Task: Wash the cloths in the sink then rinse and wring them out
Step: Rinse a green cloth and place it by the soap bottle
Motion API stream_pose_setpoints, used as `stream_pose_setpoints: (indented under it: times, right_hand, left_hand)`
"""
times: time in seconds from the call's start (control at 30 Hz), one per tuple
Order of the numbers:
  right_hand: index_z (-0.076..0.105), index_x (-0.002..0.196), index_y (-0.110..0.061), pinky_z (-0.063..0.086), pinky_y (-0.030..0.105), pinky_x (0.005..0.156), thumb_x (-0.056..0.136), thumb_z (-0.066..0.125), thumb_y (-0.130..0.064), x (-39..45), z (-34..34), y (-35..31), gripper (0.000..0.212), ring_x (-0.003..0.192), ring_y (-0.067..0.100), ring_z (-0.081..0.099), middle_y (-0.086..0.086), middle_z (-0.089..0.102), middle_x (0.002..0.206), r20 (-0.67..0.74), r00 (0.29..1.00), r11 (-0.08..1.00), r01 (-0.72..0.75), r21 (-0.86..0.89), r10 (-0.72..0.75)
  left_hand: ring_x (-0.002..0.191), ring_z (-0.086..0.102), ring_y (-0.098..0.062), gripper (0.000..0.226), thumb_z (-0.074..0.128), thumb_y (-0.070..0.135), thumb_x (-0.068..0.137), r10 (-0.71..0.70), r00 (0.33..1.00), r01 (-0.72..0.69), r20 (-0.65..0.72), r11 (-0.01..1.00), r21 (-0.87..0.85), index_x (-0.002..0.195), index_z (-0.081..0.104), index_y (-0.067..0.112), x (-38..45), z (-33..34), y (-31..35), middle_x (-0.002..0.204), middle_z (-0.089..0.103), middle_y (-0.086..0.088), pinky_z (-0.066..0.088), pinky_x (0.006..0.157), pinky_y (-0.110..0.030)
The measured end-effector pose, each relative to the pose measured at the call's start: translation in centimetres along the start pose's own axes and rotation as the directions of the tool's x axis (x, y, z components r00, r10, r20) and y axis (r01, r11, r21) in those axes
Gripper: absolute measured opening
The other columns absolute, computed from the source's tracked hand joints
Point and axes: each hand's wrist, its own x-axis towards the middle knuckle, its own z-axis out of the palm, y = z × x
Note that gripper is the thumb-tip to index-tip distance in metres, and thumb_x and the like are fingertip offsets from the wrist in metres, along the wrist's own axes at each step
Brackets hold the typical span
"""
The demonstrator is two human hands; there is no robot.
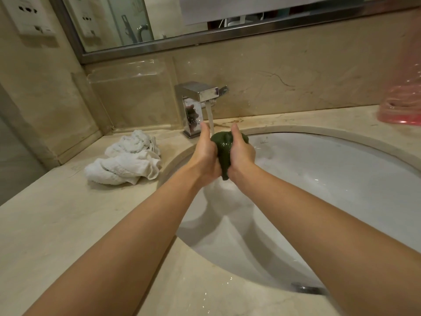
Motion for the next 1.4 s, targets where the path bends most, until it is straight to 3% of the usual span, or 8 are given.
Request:
stream_pose_setpoints:
  times: [0.1,0.3,0.57,0.73,0.97,1.17,1.27,1.4]
  right_hand:
    - [0.061,0.107,-0.01,0.051,0.046,0.093,0.091,0.057,-0.049,0.3,0.1,0.0,0.042,0.099,0.032,0.063,0.011,0.067,0.107,-0.051,0.997,0.995,0.05,-0.092,-0.055]
    - [0.061,0.115,-0.004,0.045,0.038,0.093,0.101,0.042,-0.04,-0.3,0.2,-0.1,0.043,0.109,0.032,0.06,0.014,0.064,0.115,-0.178,0.959,0.941,0.162,-0.298,-0.221]
    - [0.058,0.125,-0.018,0.046,0.042,0.095,0.09,0.04,-0.064,-1.1,1.2,0.0,0.061,0.107,0.031,0.057,0.012,0.058,0.122,0.008,0.994,0.911,0.1,-0.401,-0.106]
    - [0.059,0.118,-0.018,0.044,0.038,0.091,0.102,0.027,-0.048,-1.2,0.2,0.2,0.047,0.102,0.025,0.055,0.006,0.061,0.112,0.106,0.95,0.767,0.3,-0.567,-0.293]
    - [0.059,0.065,-0.012,0.039,0.031,0.069,0.102,0.036,-0.039,-0.3,0.0,-0.5,0.051,0.074,0.022,0.056,0.001,0.057,0.068,0.19,0.867,0.605,0.464,-0.647,-0.461]
    - [0.06,0.08,-0.012,0.036,0.03,0.067,0.104,0.032,-0.037,-0.5,0.2,-0.4,0.044,0.078,0.022,0.055,0.007,0.06,0.08,0.287,0.802,0.447,0.546,-0.709,-0.524]
    - [0.052,0.108,-0.02,0.045,0.037,0.082,0.101,0.032,-0.047,-0.3,1.0,-1.3,0.034,0.092,0.022,0.055,0.003,0.06,0.102,0.284,0.869,0.496,0.47,-0.73,-0.406]
    - [0.035,0.146,-0.022,0.038,0.039,0.104,0.103,0.036,-0.022,0.9,2.6,-4.5,0.043,0.129,0.025,0.044,0.006,0.043,0.147,0.235,0.906,0.604,0.411,-0.682,-0.352]
  left_hand:
    - [0.097,0.06,-0.024,0.073,0.014,0.067,0.096,-0.102,0.994,0.1,0.029,0.993,0.068,0.098,0.061,0.011,-0.1,-0.2,0.0,0.098,0.066,-0.01,0.046,0.082,-0.041]
    - [0.108,0.061,-0.029,0.065,0.026,0.066,0.095,-0.152,0.988,0.154,-0.023,0.979,0.132,0.122,0.06,0.017,0.8,-0.8,0.0,0.121,0.066,-0.009,0.048,0.094,-0.047]
    - [0.122,0.05,-0.031,0.051,0.029,0.052,0.1,0.29,0.93,-0.076,-0.224,0.751,0.655,0.141,0.037,0.023,2.2,-1.1,-0.9,0.136,0.048,-0.011,0.044,0.102,-0.049]
    - [0.089,0.065,-0.028,0.051,0.025,0.05,0.102,0.322,0.924,-0.109,-0.205,0.736,0.668,0.124,0.048,0.01,1.9,-1.5,-0.9,0.11,0.064,-0.013,0.056,0.071,-0.038]
    - [0.03,0.042,-0.013,0.061,0.019,0.049,0.103,0.224,0.942,-0.01,-0.25,0.763,0.647,0.099,0.061,0.005,1.0,-0.6,-0.6,0.051,0.052,-0.008,0.027,0.032,-0.013]
    - [0.029,0.037,-0.015,0.063,0.018,0.047,0.104,0.166,0.954,0.018,-0.248,0.798,0.603,0.078,0.056,0.004,1.2,-1.3,-0.5,0.044,0.045,-0.007,0.026,0.034,-0.015]
    - [0.046,0.055,-0.021,0.055,0.026,0.048,0.102,0.249,0.922,-0.056,-0.296,0.843,0.535,0.091,0.063,0.008,1.8,-1.8,-0.1,0.069,0.064,-0.015,0.035,0.038,-0.019]
    - [0.098,0.064,-0.035,0.042,0.031,0.047,0.102,0.298,0.877,-0.114,-0.376,0.891,0.44,0.11,0.059,0.017,2.9,-2.1,0.3,0.11,0.065,-0.017,0.055,0.083,-0.042]
